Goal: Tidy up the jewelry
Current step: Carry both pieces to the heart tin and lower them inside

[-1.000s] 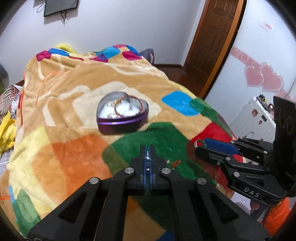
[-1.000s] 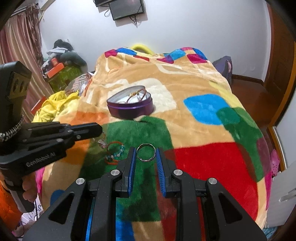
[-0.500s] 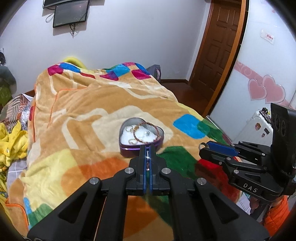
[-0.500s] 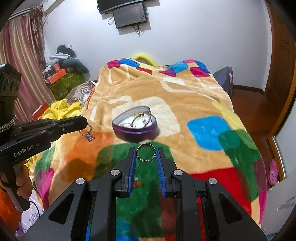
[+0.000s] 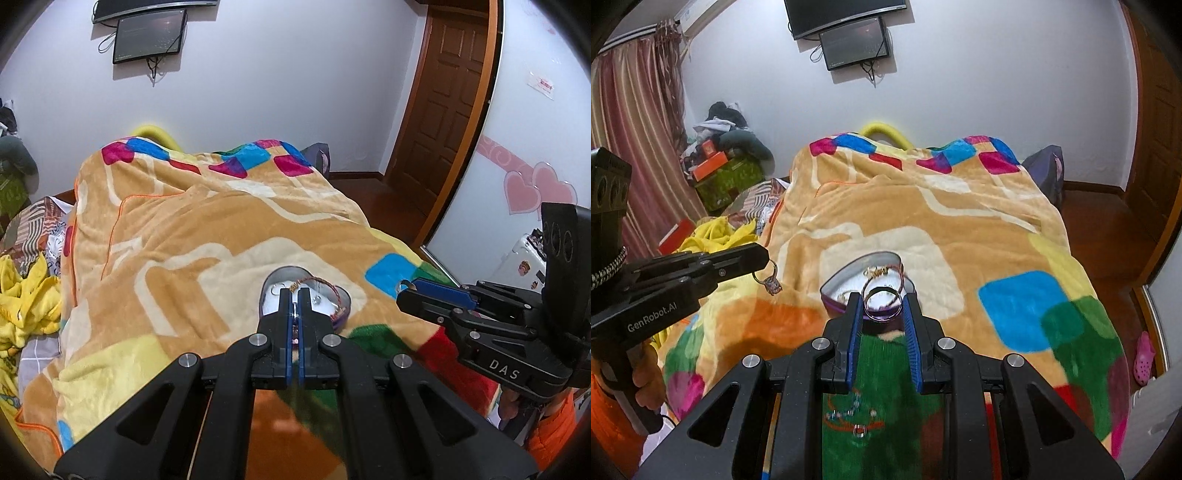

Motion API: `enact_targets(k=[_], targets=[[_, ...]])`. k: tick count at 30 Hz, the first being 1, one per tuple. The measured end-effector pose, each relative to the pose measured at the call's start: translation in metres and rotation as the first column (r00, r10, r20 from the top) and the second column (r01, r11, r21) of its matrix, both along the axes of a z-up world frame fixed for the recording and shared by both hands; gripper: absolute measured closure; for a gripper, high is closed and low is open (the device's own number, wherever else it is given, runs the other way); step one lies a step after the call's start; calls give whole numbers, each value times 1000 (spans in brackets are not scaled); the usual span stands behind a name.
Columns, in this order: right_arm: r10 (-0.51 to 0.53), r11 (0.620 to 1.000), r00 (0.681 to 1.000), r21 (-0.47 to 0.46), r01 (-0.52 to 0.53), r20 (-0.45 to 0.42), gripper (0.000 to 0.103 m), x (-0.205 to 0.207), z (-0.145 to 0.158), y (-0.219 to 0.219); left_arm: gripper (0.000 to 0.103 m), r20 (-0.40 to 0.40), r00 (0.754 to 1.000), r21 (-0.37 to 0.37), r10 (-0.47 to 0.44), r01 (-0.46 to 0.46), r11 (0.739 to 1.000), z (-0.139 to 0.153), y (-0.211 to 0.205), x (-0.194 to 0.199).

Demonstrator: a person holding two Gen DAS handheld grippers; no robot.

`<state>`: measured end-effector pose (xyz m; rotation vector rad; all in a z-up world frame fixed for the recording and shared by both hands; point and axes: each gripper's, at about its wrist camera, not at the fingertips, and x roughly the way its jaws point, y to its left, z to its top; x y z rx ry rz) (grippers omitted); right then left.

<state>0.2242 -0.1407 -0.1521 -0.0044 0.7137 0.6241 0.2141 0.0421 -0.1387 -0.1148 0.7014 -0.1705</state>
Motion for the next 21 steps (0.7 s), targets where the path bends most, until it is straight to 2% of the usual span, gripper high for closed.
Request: enact_targets(k=[12, 21], targets=[[10, 1000, 1000, 2, -10, -9, 83, 26, -6, 14, 102, -8, 1000, 0, -6, 6, 1000, -8, 2, 30], [56, 998, 998, -37, -58, -38, 83, 41, -21, 30, 102, -59, 998, -4, -29, 28, 1000, -29, 2, 54]])
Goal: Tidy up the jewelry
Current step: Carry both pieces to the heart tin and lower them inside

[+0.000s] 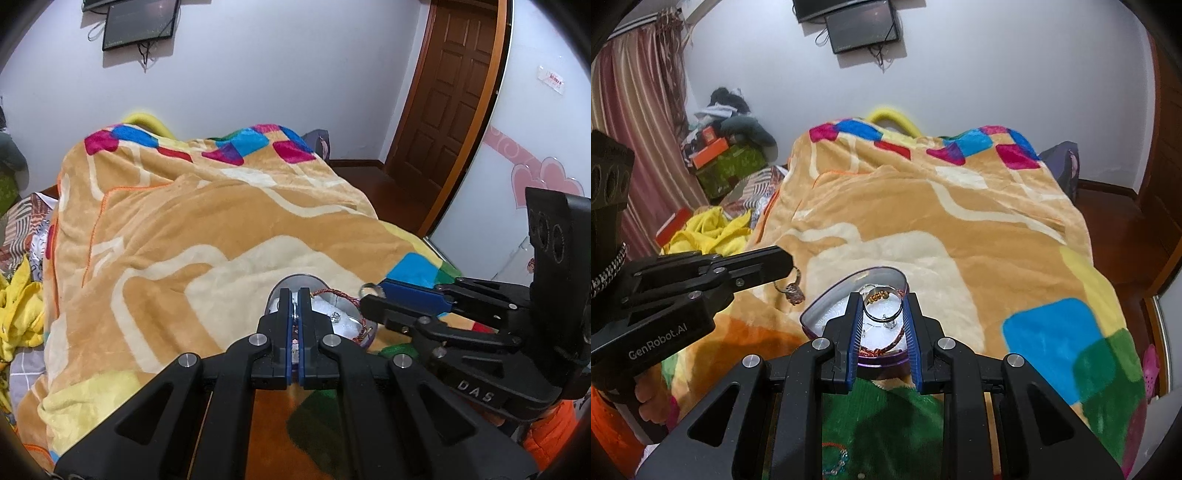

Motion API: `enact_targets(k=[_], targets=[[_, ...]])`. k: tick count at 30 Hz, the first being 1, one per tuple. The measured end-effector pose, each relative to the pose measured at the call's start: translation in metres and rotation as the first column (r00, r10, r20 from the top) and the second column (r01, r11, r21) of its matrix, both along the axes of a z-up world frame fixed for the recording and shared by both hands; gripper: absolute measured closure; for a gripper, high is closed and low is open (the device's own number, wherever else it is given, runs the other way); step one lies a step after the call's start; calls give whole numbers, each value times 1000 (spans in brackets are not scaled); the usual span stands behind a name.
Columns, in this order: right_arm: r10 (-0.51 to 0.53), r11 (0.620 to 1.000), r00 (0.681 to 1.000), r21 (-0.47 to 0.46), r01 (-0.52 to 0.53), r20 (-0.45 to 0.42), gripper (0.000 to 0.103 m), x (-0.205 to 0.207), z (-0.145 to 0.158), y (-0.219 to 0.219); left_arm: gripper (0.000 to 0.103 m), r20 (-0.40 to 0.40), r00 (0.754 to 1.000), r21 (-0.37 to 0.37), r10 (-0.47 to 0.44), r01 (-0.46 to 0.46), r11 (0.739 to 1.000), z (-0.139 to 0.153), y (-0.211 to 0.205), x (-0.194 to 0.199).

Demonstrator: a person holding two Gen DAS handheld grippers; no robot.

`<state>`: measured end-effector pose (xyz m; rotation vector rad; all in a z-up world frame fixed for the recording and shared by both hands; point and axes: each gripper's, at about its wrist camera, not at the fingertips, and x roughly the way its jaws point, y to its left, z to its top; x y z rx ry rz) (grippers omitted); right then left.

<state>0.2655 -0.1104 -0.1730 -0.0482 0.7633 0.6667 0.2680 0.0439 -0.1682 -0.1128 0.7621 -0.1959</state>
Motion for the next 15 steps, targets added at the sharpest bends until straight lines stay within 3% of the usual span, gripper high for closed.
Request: enact_targets(k=[15], targets=[[69, 993, 996, -91, -73, -48, 83, 13, -21, 17, 102, -71, 997, 2, -38, 38, 999, -26, -5, 23]])
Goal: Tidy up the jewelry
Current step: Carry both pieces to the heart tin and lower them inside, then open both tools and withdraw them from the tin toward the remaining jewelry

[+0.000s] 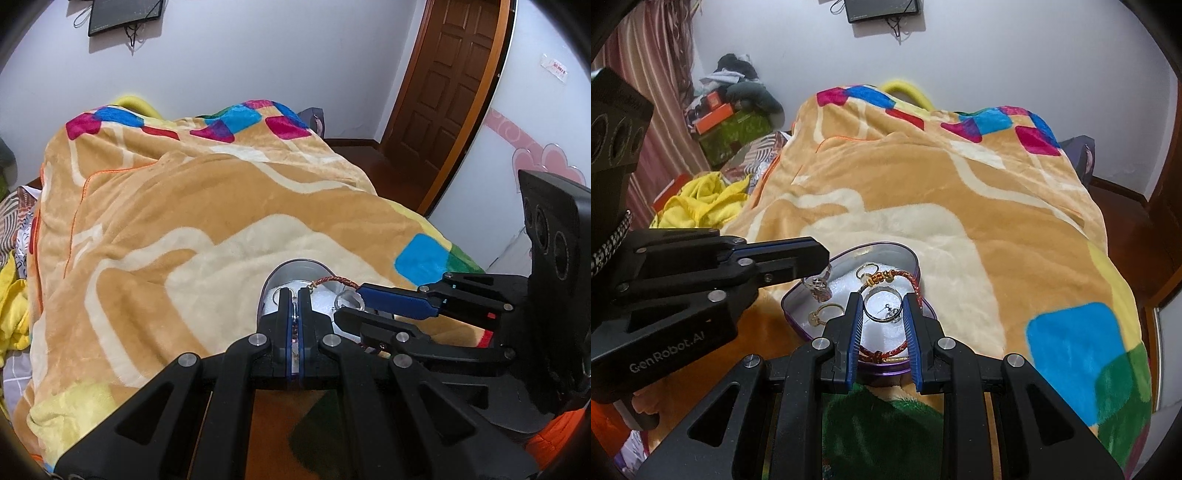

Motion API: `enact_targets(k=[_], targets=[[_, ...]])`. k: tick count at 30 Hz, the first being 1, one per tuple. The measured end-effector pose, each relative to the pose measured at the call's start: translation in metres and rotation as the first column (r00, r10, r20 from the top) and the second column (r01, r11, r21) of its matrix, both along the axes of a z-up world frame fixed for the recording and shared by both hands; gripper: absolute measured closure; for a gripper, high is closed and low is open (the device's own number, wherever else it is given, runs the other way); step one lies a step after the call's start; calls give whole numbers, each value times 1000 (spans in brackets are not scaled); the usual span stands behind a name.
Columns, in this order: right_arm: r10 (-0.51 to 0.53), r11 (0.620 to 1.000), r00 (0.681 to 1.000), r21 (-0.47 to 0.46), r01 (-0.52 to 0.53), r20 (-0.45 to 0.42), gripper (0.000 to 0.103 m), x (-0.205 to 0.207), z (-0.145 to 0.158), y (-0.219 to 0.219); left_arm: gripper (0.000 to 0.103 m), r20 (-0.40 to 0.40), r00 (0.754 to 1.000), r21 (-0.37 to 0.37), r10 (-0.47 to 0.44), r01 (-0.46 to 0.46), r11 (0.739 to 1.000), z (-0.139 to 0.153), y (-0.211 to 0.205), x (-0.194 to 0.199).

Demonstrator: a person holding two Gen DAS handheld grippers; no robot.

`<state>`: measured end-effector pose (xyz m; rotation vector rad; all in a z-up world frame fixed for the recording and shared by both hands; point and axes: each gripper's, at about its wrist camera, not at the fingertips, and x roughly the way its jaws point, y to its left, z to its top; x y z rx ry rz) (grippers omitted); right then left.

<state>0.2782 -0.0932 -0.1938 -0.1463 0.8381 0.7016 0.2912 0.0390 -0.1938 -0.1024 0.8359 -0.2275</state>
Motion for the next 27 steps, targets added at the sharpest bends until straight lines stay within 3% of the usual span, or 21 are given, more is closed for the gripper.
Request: enact_targets(k=[14, 27], targets=[[3, 999, 1000, -46, -2, 30, 82, -4, 7, 4, 101, 22, 1000, -4, 14, -14, 1000, 14, 5, -12], [-33, 999, 994, -13, 35, 108, 80, -33, 46, -12, 91, 99, 995, 37, 28, -31, 999, 54, -1, -57]])
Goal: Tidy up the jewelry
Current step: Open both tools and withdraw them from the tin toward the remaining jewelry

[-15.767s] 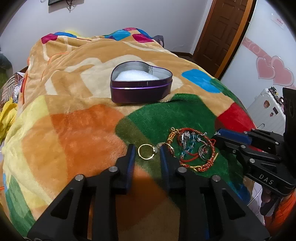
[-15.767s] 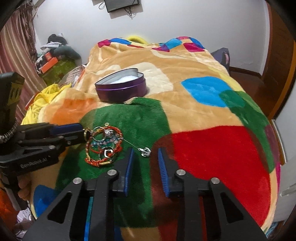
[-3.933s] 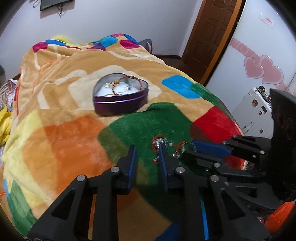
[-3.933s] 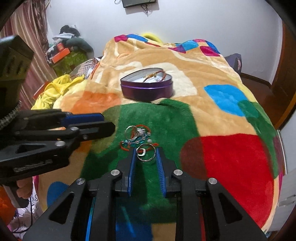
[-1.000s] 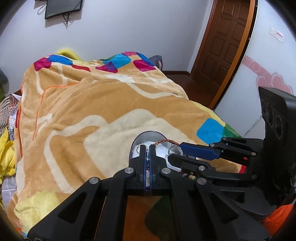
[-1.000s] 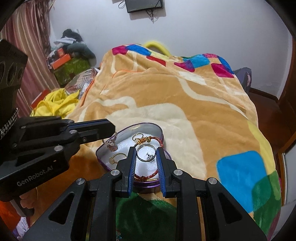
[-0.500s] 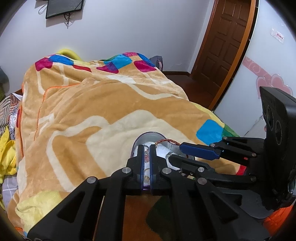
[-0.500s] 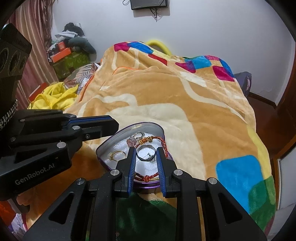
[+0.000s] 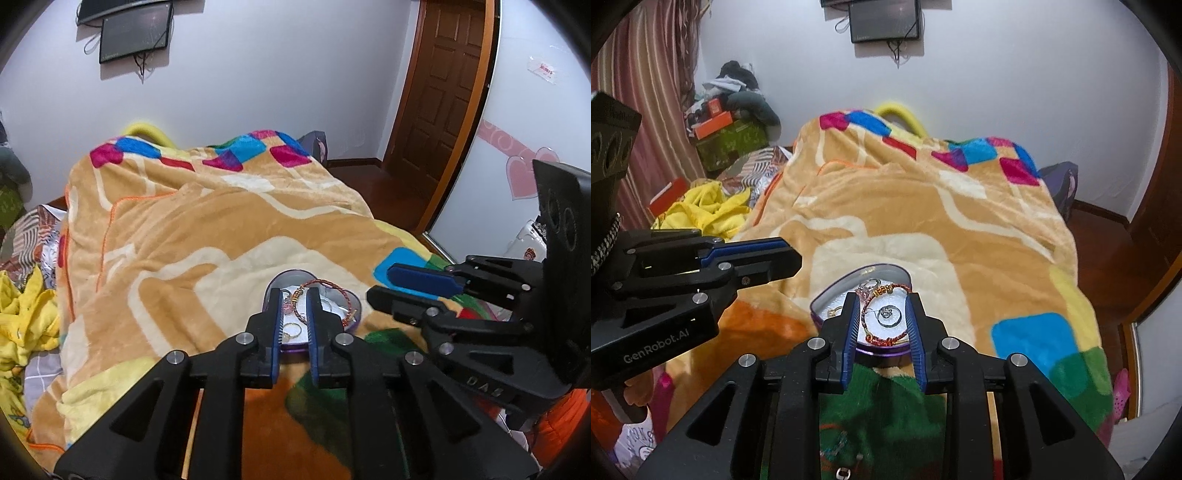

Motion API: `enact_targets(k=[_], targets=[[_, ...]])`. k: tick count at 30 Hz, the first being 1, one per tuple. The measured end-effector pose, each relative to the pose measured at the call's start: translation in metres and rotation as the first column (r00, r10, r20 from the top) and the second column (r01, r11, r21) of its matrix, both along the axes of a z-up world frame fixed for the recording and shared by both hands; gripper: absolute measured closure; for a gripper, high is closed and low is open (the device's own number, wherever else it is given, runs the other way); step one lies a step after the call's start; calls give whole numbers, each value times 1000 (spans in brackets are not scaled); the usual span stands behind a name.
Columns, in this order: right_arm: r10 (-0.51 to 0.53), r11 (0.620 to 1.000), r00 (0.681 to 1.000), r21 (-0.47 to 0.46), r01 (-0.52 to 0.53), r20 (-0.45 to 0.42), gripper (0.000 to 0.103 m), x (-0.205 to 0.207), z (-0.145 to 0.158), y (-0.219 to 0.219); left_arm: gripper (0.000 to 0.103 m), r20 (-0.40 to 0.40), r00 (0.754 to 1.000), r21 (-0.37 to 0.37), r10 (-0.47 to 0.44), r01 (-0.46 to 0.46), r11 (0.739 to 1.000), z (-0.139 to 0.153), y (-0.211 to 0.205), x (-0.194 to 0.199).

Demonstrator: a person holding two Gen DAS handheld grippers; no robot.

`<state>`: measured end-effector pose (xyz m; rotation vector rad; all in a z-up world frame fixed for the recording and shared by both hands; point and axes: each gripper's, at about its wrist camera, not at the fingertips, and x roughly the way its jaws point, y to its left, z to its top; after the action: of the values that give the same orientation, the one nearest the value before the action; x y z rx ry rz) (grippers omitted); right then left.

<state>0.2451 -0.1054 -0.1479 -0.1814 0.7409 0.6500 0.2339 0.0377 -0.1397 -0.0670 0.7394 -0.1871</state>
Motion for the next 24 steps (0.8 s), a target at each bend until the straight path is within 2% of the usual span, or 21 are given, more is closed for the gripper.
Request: enact_targets(k=[5, 7, 12, 17, 24], targets=[[-20, 1000, 999, 16, 19, 33, 76, -17, 15, -11, 76, 35, 999, 2, 9, -9, 1000, 16, -2, -24], [-29, 999, 999, 25, 28, 46, 69, -24, 20, -16, 75, 43, 999, 3, 9, -10, 1000, 20, -3, -32], [-57, 998, 997, 44, 55, 56, 66, -40, 26, -30, 72, 41, 999, 4, 13, -13, 1000, 23, -4, -50], [-80, 996, 996, 42, 78, 36, 66, -51, 19, -39, 71, 12, 1000, 8, 10, -10, 1000, 13, -6, -62], [-83, 997, 996, 3, 83, -43, 66, -61, -10, -43, 71, -57, 998, 11, 16, -16, 1000, -12, -5, -73]])
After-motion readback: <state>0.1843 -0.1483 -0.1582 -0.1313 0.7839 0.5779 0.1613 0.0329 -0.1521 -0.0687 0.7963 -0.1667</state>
